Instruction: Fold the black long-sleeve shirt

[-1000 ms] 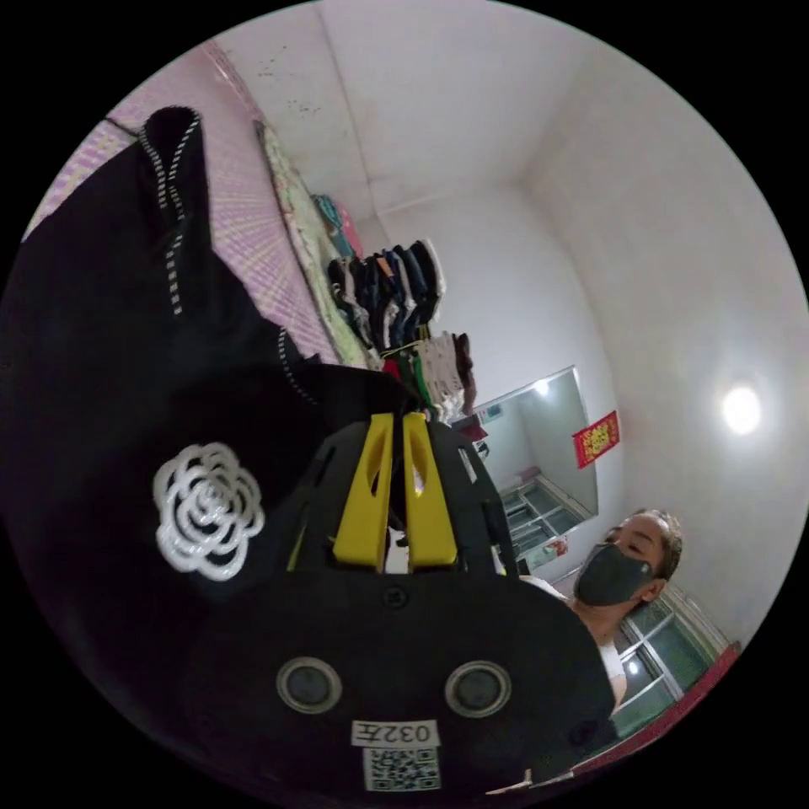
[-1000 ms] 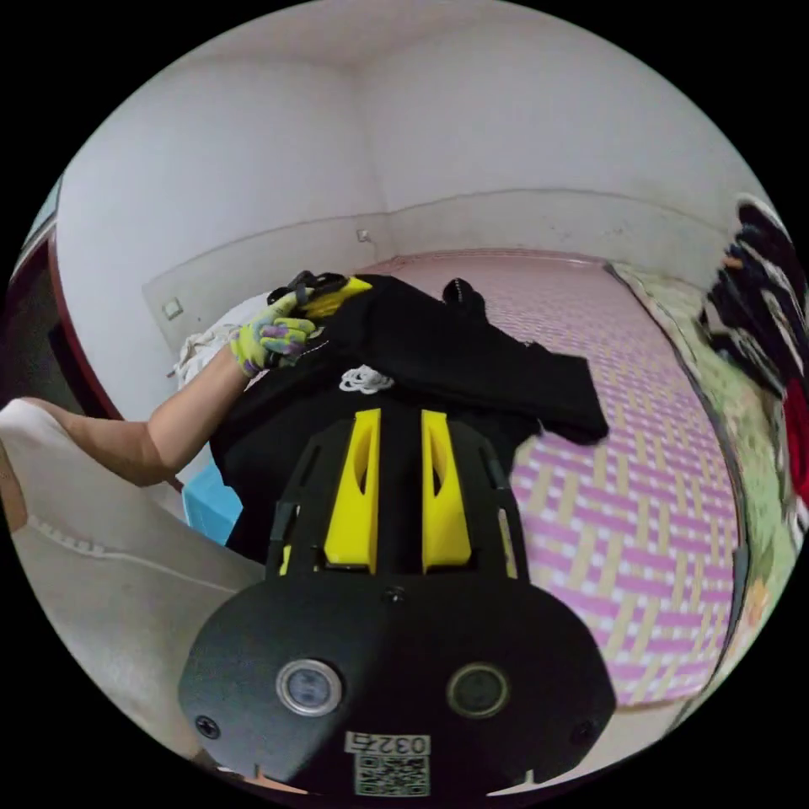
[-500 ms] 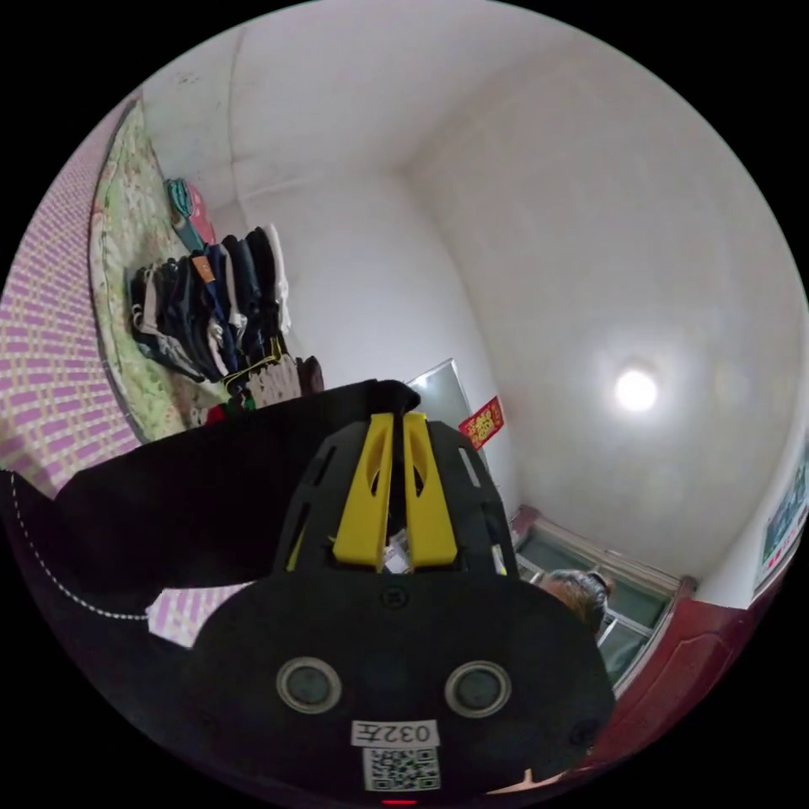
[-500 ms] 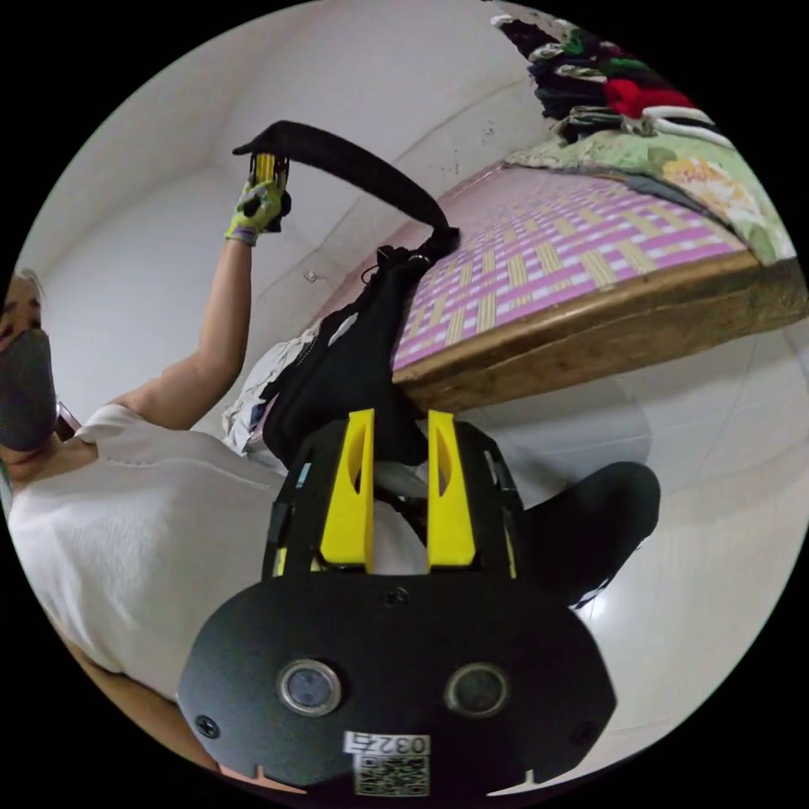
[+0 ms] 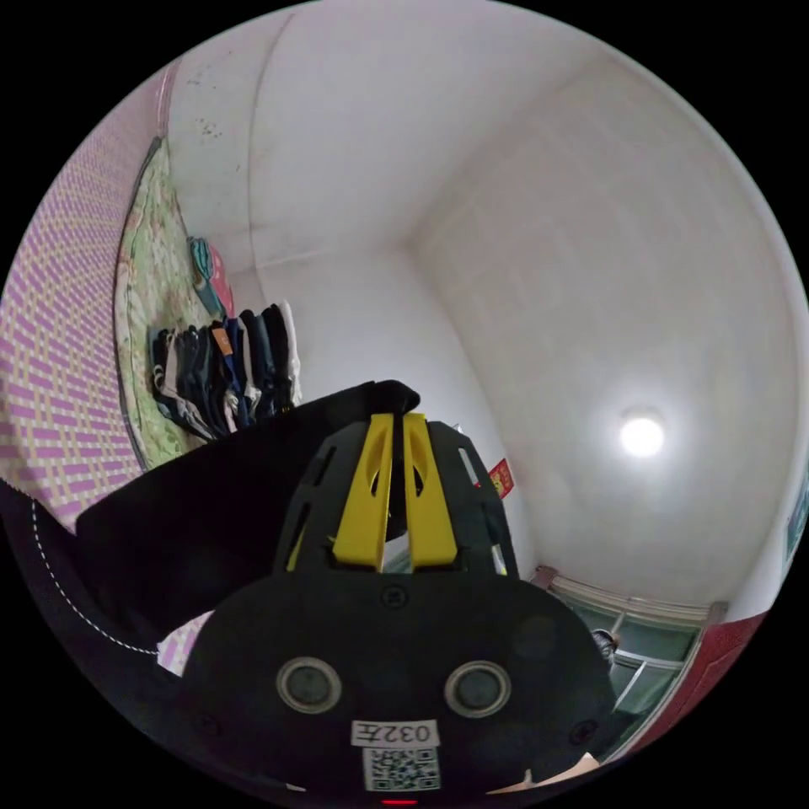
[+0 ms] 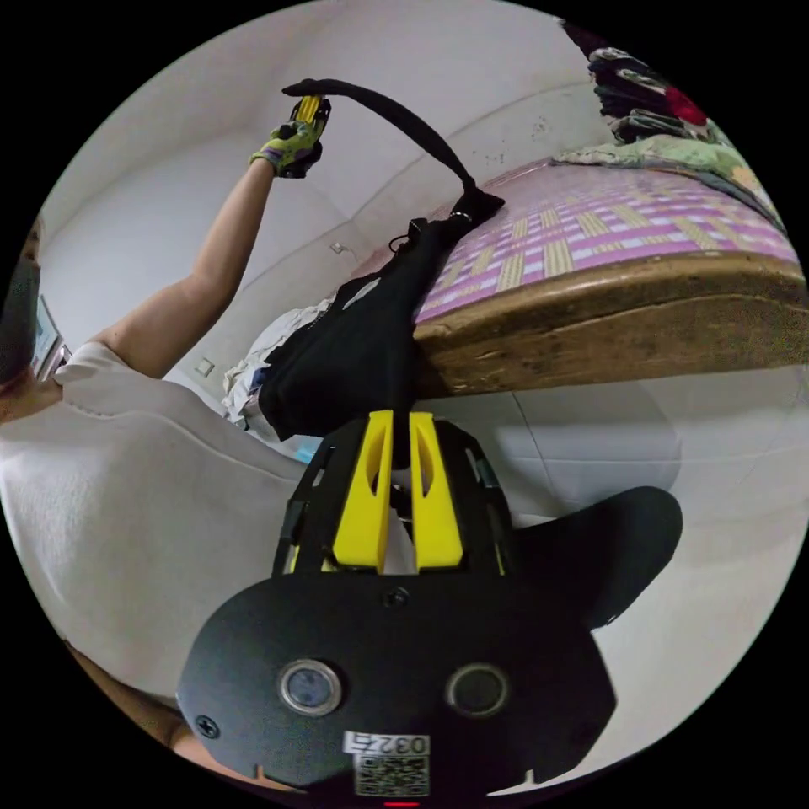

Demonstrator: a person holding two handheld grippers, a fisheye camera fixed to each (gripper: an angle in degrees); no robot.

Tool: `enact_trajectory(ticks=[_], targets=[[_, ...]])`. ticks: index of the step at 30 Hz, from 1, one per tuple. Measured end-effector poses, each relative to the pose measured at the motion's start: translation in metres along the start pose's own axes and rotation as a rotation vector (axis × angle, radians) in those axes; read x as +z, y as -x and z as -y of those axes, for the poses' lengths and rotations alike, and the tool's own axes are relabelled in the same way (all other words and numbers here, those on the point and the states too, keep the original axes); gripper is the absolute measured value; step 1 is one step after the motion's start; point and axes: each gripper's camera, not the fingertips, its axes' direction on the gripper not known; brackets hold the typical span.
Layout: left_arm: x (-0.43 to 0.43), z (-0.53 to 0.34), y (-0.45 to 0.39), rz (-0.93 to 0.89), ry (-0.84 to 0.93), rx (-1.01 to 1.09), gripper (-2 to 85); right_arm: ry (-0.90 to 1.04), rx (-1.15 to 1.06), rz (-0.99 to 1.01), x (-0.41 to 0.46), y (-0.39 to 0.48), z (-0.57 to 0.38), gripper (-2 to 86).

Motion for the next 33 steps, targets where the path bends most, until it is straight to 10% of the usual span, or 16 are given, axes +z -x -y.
enact_trajectory(ticks=[8, 14, 22, 33], targets=[[-0.075, -0.002, -0.097, 0.007, -0.004, 0.118, -1.5, 0.068, -0.406, -0.292, -0.001, 0.122, 0.042, 3.8], [-0.21, -0.034, -0.168, 0.073, -0.182, 0.207, -1.5, 0.2, -0.684, -0.155, 0.048, 0.173, 0.069, 3.6], [-0.342, -0.09, -0.175, 0.216, -0.405, 0.126, -1.6, 0.384, -0.673, -0.057, 0.106, 0.158, 0.082, 3.6], [-0.276, -0.07, -0.146, 0.332, -0.191, 0.064, -1.6, 0.642, -0.51, 0.169, 0.127, 0.122, 0.11, 6.5]])
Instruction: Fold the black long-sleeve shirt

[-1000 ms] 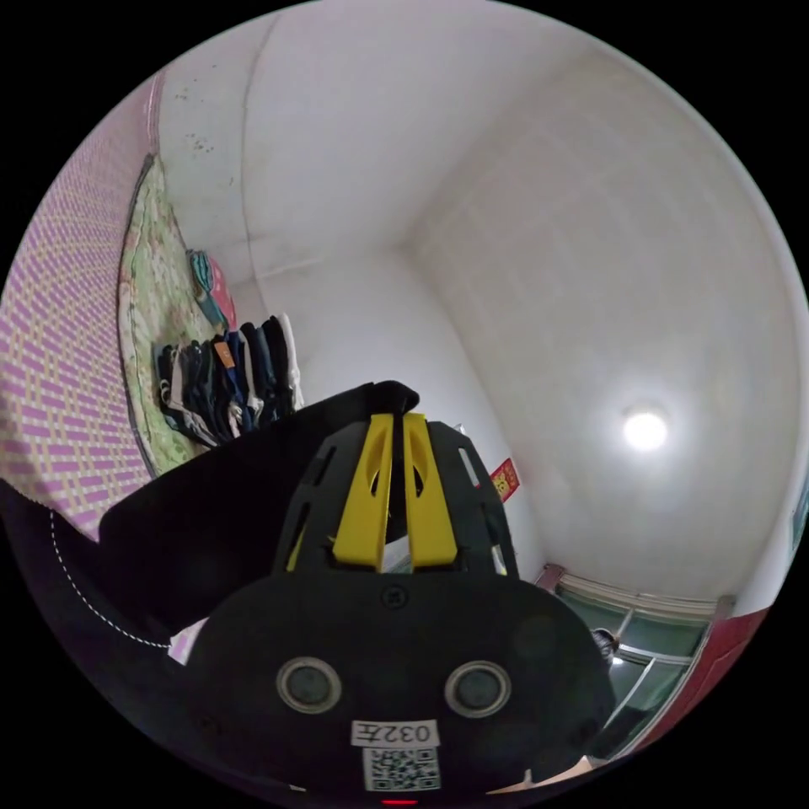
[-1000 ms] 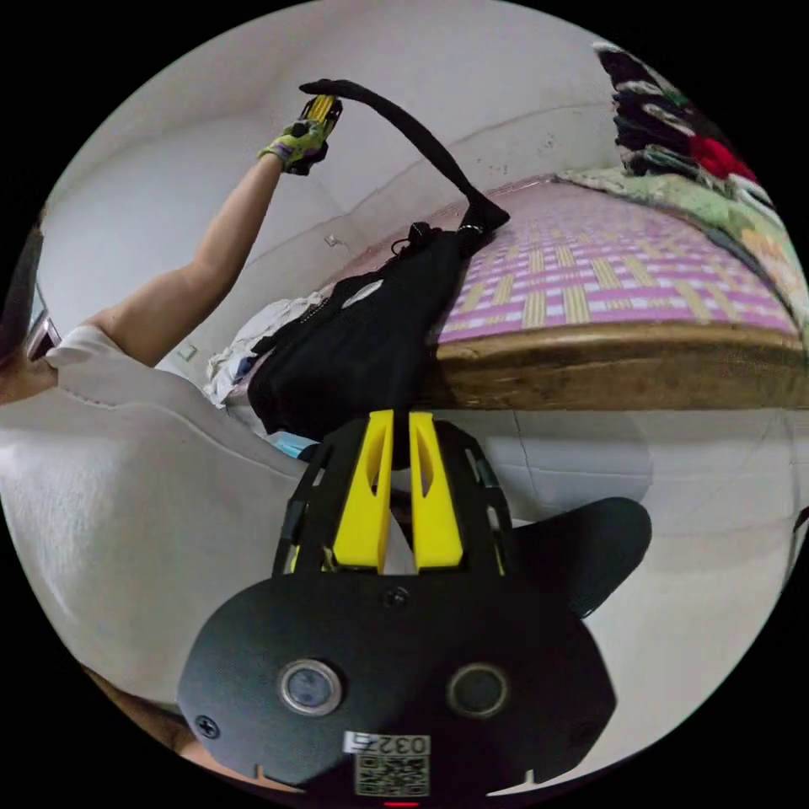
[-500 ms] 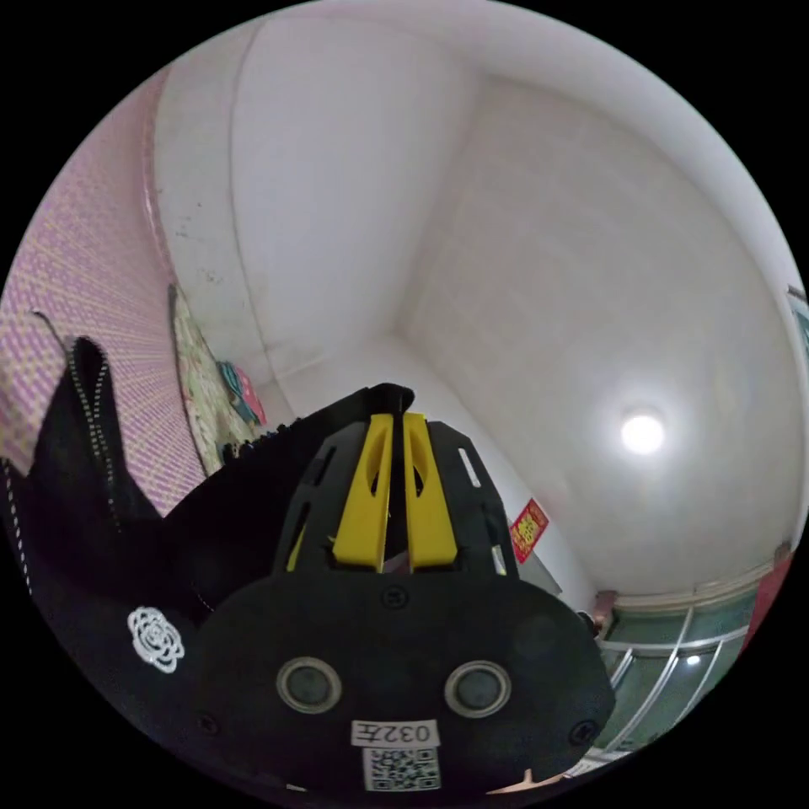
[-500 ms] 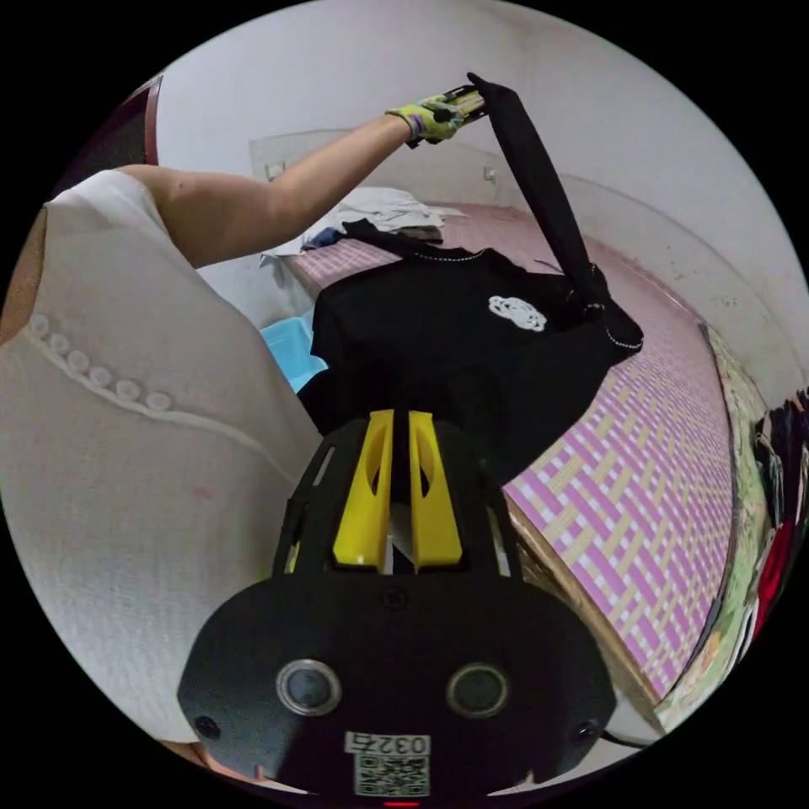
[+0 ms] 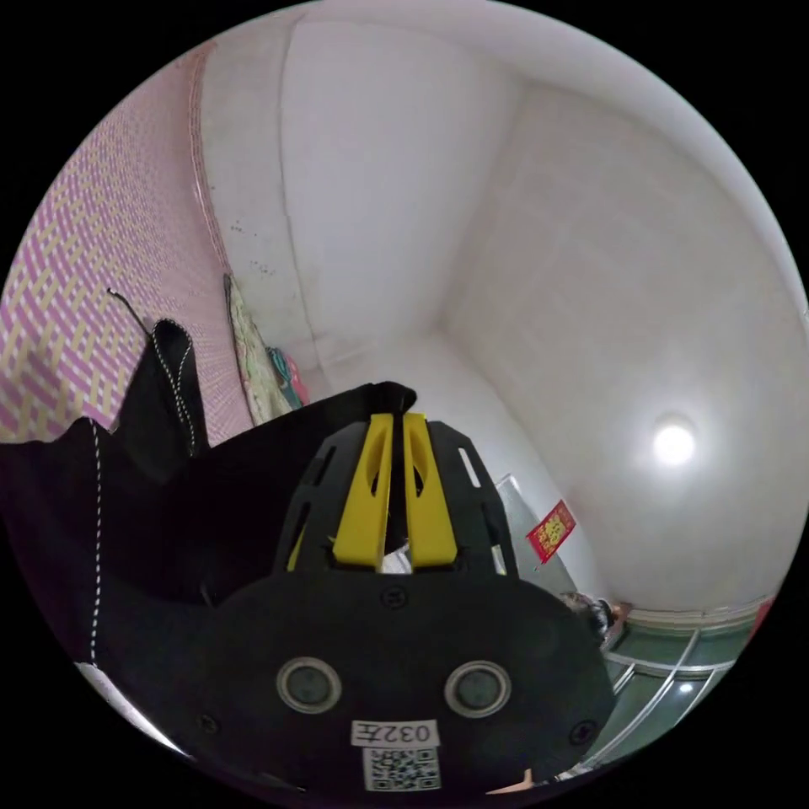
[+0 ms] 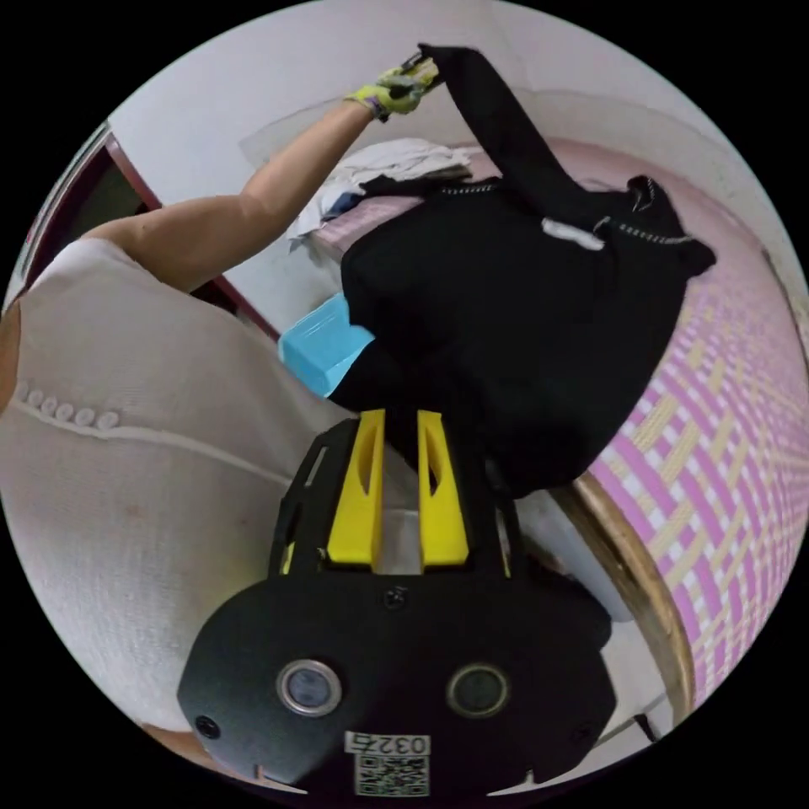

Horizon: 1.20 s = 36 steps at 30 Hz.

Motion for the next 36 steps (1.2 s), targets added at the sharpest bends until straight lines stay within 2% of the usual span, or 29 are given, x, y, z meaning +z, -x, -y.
enact_trajectory(ticks=[1, 6, 10, 15, 19, 23, 25, 29, 32, 36], targets=[[0.011, -0.001, 0.003, 0.028, 0.03, -0.004, -1.6, -0.002, -0.004, 0.03, -0.003, -0.002, -0.002, 6.4], [0.124, -0.02, 0.061, 0.1, 0.208, -0.091, -1.6, -0.346, 0.221, 0.015, -0.076, -0.044, -0.065, 5.2], [0.21, -0.028, 0.092, 0.144, 0.315, -0.121, -1.6, -0.37, 0.392, -0.048, -0.082, -0.067, -0.104, 6.8], [0.32, -0.027, 0.114, 0.397, 0.479, -0.051, -1.6, -0.48, 0.482, 0.217, -0.056, -0.112, -0.127, 10.0], [0.367, -0.026, 0.114, 0.497, 0.492, 0.014, -1.6, -0.546, 0.458, 0.369, -0.049, -0.127, -0.125, 11.6], [0.413, -0.025, 0.117, 0.716, 0.59, 0.092, -1.5, -0.55, 0.366, 0.31, -0.059, -0.117, -0.122, 5.2], [0.424, -0.026, 0.121, 0.818, 0.624, 0.117, -1.3, -0.521, 0.284, 0.284, -0.064, -0.104, -0.122, 4.7], [0.437, -0.028, 0.127, 0.816, 0.602, 0.121, -1.0, -0.461, 0.22, 0.24, -0.061, -0.088, -0.131, 4.1], [0.456, -0.028, 0.119, 0.892, 0.605, 0.17, -0.9, -0.489, 0.226, 0.263, -0.064, -0.088, -0.138, 3.9], [0.48, -0.019, 0.121, 0.937, 0.594, 0.195, -0.9, -0.574, 0.287, 0.164, -0.091, -0.087, -0.148, 4.0]])
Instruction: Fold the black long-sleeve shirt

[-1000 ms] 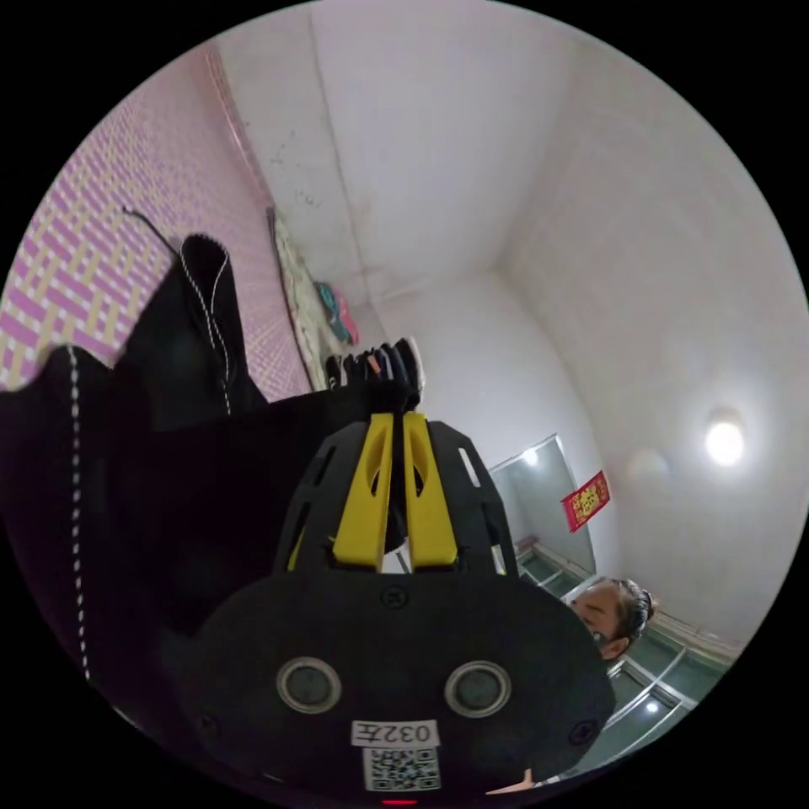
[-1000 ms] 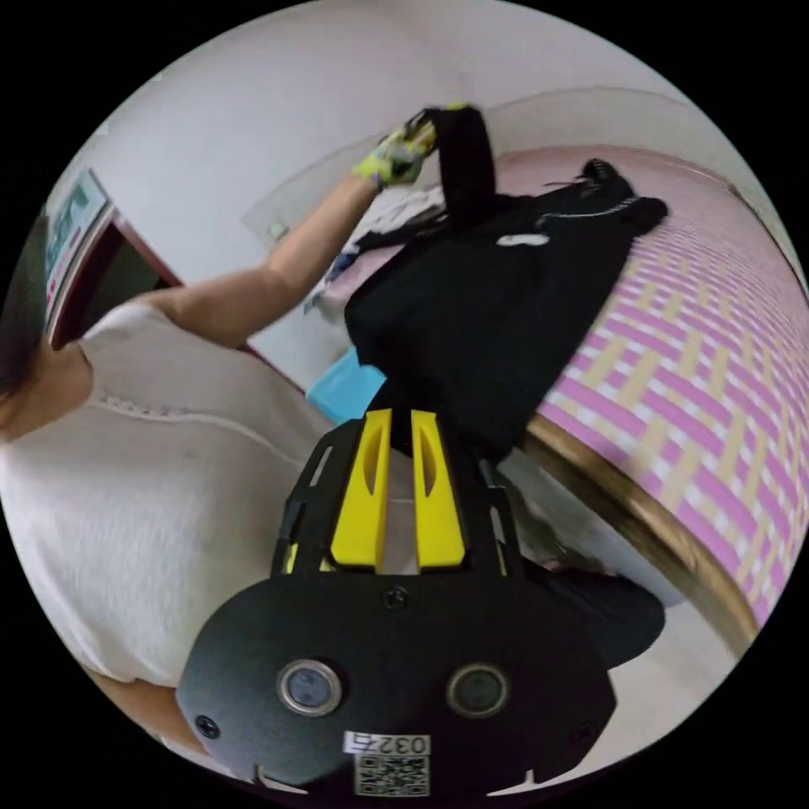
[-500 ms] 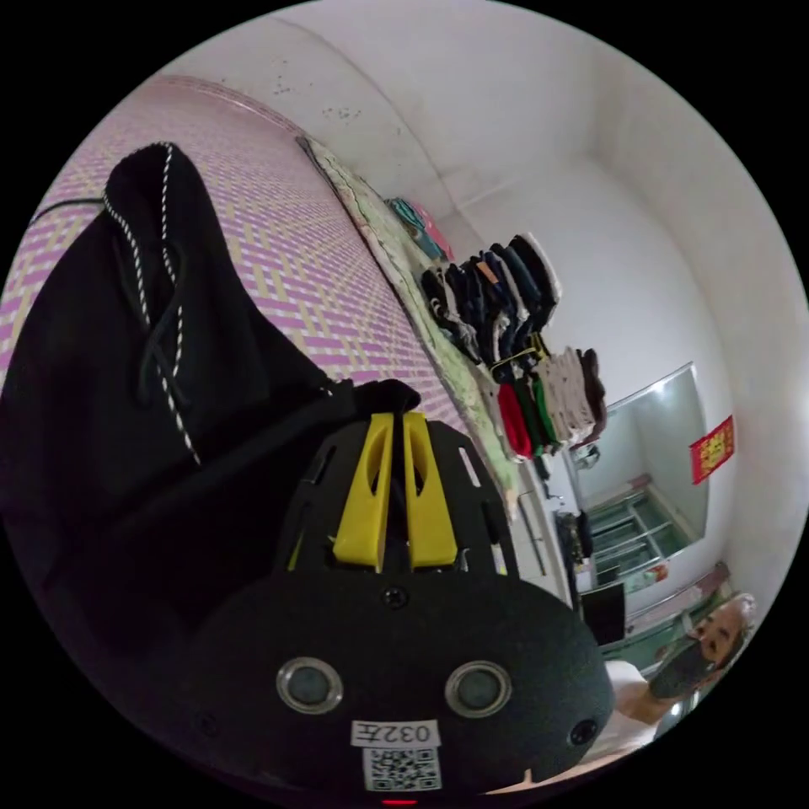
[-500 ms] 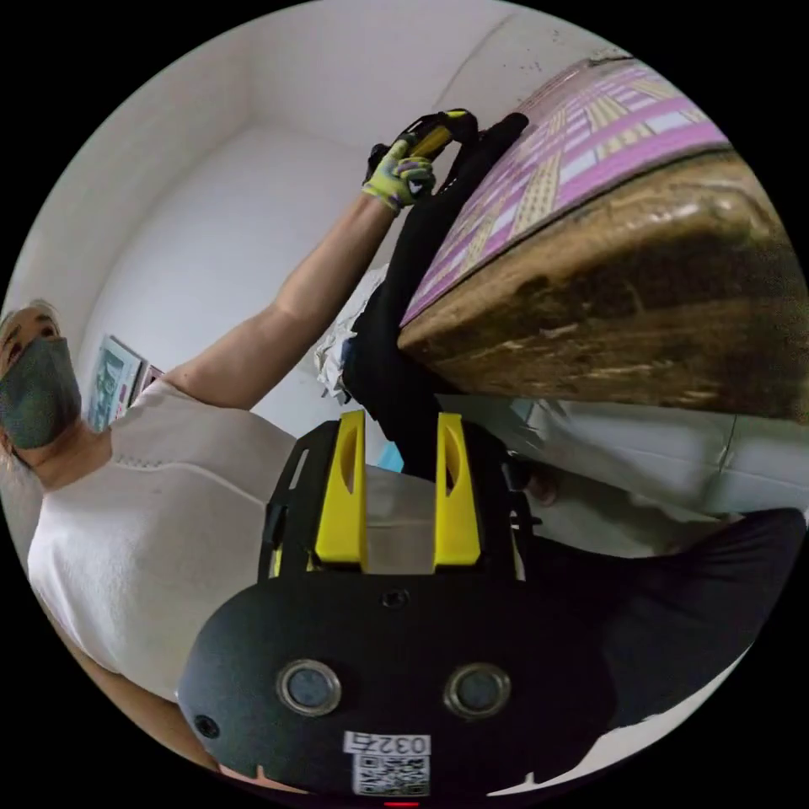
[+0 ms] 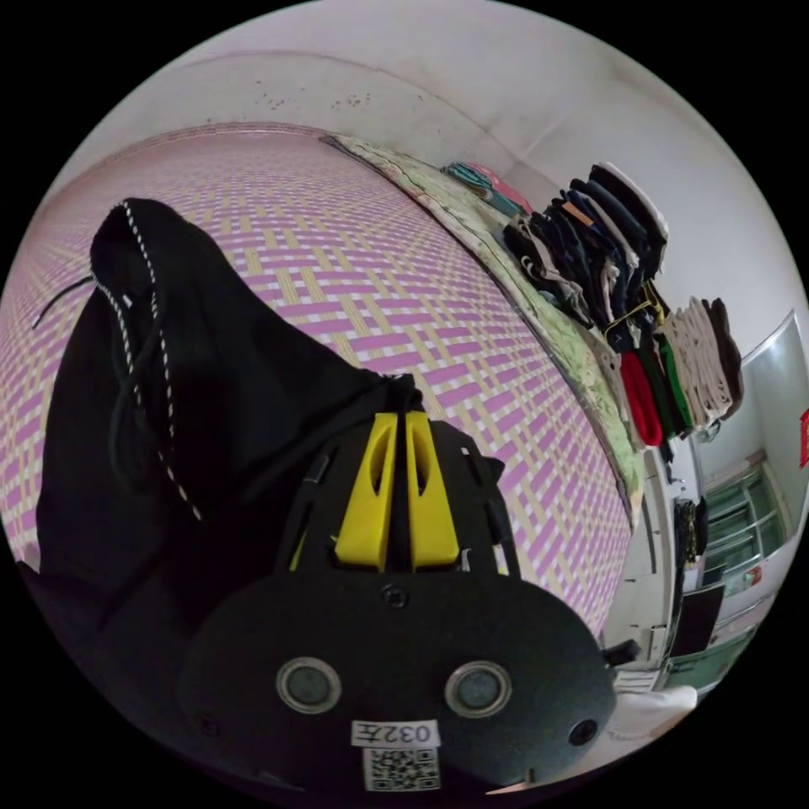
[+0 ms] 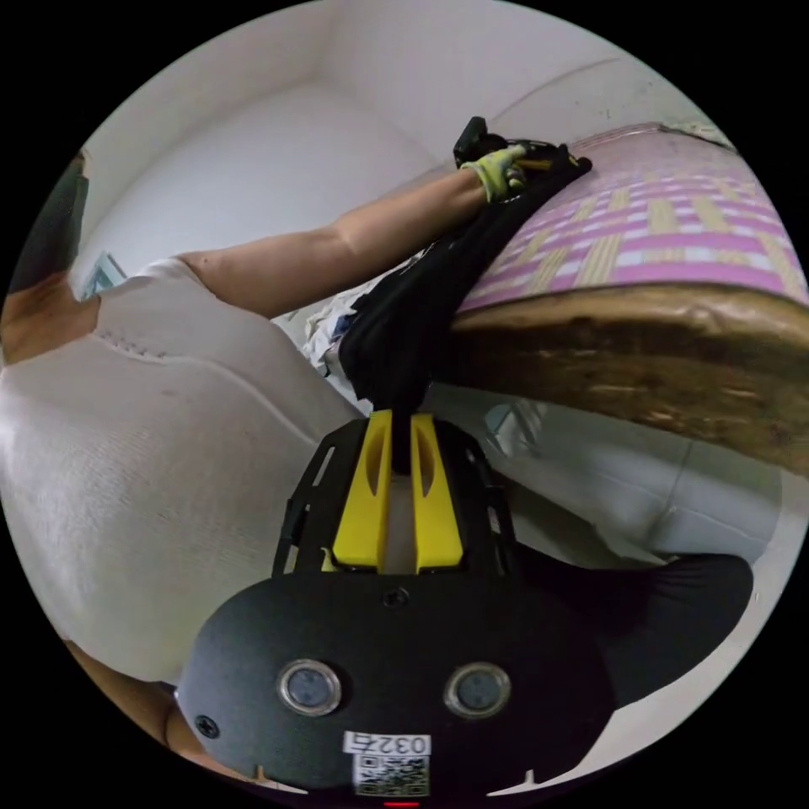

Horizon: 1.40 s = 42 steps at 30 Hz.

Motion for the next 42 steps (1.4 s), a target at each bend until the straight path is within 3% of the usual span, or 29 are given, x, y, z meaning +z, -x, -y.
enact_trajectory(ticks=[5, 10, 13, 15, 18, 20, 24, 28, 32, 36, 42], targets=[[0.015, 0.031, 0.022, -0.102, -0.033, -0.09, -0.9, -0.068, 0.058, -0.096, -0.035, -0.002, 0.007, 4.1], [0.016, 0.041, 0.032, -0.133, -0.018, -0.077, -0.9, -0.052, 0.122, -0.034, -0.044, -0.006, 0.005, 3.9], [-0.002, 0.028, 0.067, -0.361, -0.021, -0.104, -0.9, -0.015, 0.138, -0.046, -0.044, -0.003, 0.001, 3.9], [-0.041, 0.004, 0.103, -0.682, -0.116, -0.134, -1.0, -0.014, 0.157, -0.023, -0.047, -0.002, -0.004, 4.2], [-0.117, -0.037, 0.138, -1.014, -0.233, -0.099, -1.3, 0.055, 0.149, -0.045, -0.057, 0.006, -0.007, 5.5], [-0.176, -0.065, 0.151, -1.076, -0.282, -0.022, -1.4, 0.027, 0.125, -0.105, -0.076, 0.017, -0.01, 5.4], [-0.293, -0.114, 0.173, -0.972, -0.379, 0.046, -1.4, -0.169, 0.056, -0.111, -0.119, 0.033, -0.009, 3.0], [-0.335, -0.112, 0.171, -0.941, -0.352, 0.086, -1.4, -0.212, -0.002, -0.094, -0.122, 0.041, 0.004, 1.0], [-0.347, -0.101, 0.09, -1.002, -0.229, 0.301, -1.5, -0.194, -0.044, -0.157, -0.11, 0.06, 0.014, 0.0], [-0.293, -0.124, -0.028, -0.976, 0.041, 0.511, -1.6, -0.238, -0.024, -0.122, -0.105, 0.059, 0.007, -0.4], [-0.125, -0.214, -0.083, -0.765, 0.467, 0.537, -1.6, -0.218, 0.034, -0.134, -0.093, 0.052, -0.004, -0.6]])
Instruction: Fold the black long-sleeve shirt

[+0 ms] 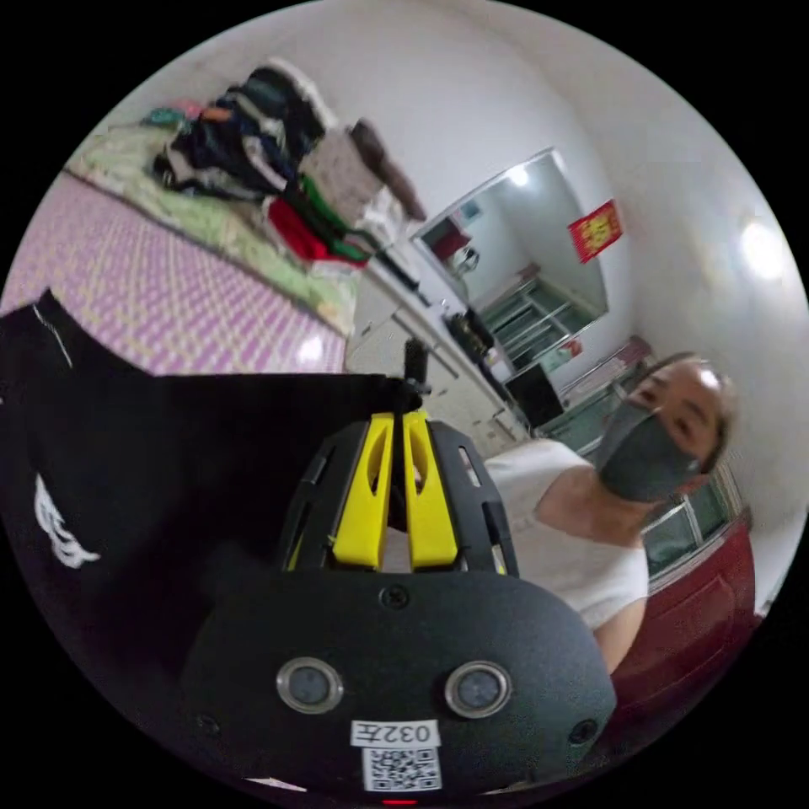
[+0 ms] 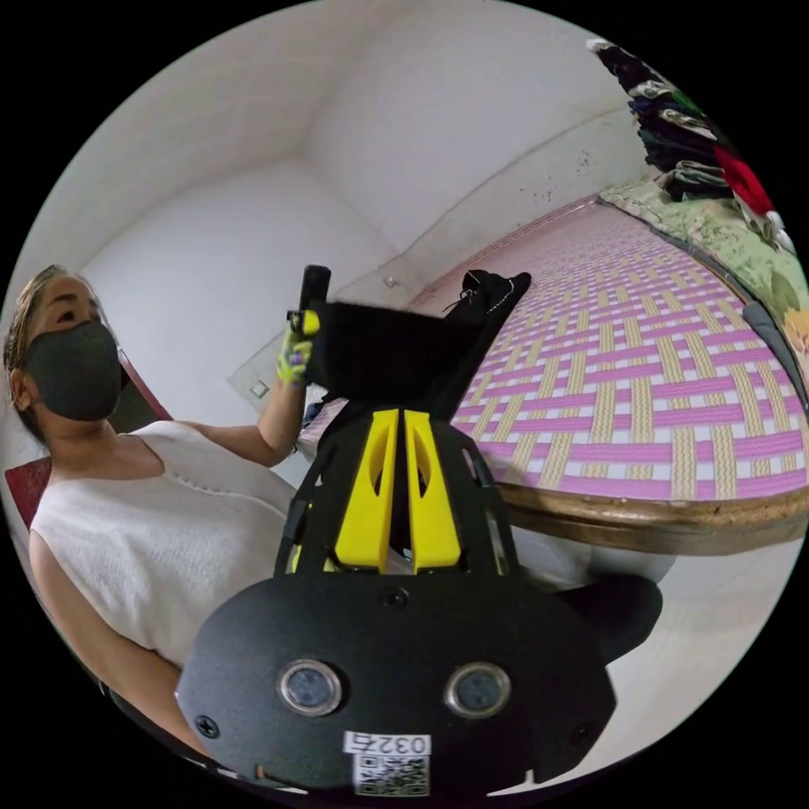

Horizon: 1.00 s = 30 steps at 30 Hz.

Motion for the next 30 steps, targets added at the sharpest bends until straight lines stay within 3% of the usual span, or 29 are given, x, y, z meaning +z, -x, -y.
enact_trajectory(ticks=[5, 10, 13, 18, 21, 30], targets=[[0.049, -0.017, 0.02, -0.008, 0.062, -0.009, -1.6, 0.039, 0.016, -0.009, 0.011, -0.002, -0.001, -0.7], [0.026, -0.017, -0.043, 0.121, 0.025, 0.179, -1.5, 0.027, -0.017, -0.003, 0.019, 0.005, 0.013, -0.6], [0.042, -0.016, -0.078, 0.194, 0.11, 0.272, -1.5, 0.029, -0.015, -0.006, 0.028, 0.004, 0.021, -0.5], [0.112, -0.013, -0.034, 0.19, 0.302, 0.142, -1.6, 0.076, -0.003, -0.012, 0.053, -0.003, 0.043, -0.2], [0.119, -0.013, -0.022, 0.151, 0.282, 0.116, -1.6, 0.101, -0.01, -0.017, 0.064, 0.0, 0.052, 0.0], [0.121, -0.005, -0.041, 0.258, 0.248, 0.207, -1.5, 0.087, 0.009, -0.031, 0.069, 0.004, 0.057, 0.1]])
